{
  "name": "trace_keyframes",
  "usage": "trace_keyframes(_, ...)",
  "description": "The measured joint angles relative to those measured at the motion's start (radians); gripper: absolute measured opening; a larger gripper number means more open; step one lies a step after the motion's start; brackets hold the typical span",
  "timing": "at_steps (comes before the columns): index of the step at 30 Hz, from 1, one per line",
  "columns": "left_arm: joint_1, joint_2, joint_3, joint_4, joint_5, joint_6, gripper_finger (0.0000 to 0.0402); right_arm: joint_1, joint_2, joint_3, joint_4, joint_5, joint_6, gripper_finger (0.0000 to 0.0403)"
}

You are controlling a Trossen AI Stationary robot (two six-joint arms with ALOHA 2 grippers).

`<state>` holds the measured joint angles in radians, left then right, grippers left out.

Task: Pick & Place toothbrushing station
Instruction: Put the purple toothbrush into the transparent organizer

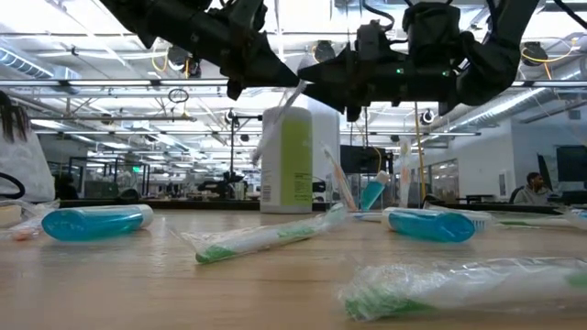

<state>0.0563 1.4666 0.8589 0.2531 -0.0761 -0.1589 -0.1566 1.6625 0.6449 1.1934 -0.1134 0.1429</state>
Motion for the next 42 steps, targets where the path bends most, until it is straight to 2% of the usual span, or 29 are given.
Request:
trace_keyframes(6,0.000,0.000,0.000,-0.003,-0.003,-0.001,0.0007,0.002,0.004,0.005,0.004,-0.021,0.004,0.0146)
trace_keyframes(9,0.001,0.000,0.000,-0.001,-0.003,-0.001,0.0004,0.002,0.004,0.005,0.006,-0.023,0.005,0.0112)
trace_keyframes(17,0.001,0.000,0.000,-0.002,-0.004,0.005,0.0024,0.002,0.004,0.005,0.004,-0.023,0.003,0.0013)
trace_keyframes(23,0.000,0.000,0.000,-0.009,-0.003,0.106,0.0016,0.001,0.004,0.005,-0.009,-0.079,0.002,0.0024)
trace_keyframes(27,0.001,0.000,0.000,-0.029,-0.004,0.178,0.0025,-0.003,0.004,0.005,-0.033,-0.074,0.002,0.0010)
trace_keyframes(35,0.011,0.000,0.000,-0.131,-0.009,0.157,0.0118,-0.048,-0.023,0.005,-0.152,-0.073,0.001,0.0015)
trace_keyframes(38,0.012,-0.003,0.000,-0.186,-0.074,0.154,0.0149,-0.082,-0.090,0.005,-0.246,-0.061,-0.030,0.0008)
trace_keyframes(42,0.013,-0.010,0.001,-0.227,-0.209,0.155,0.0174,-0.120,-0.227,0.005,-0.357,0.093,-0.152,0.0008)
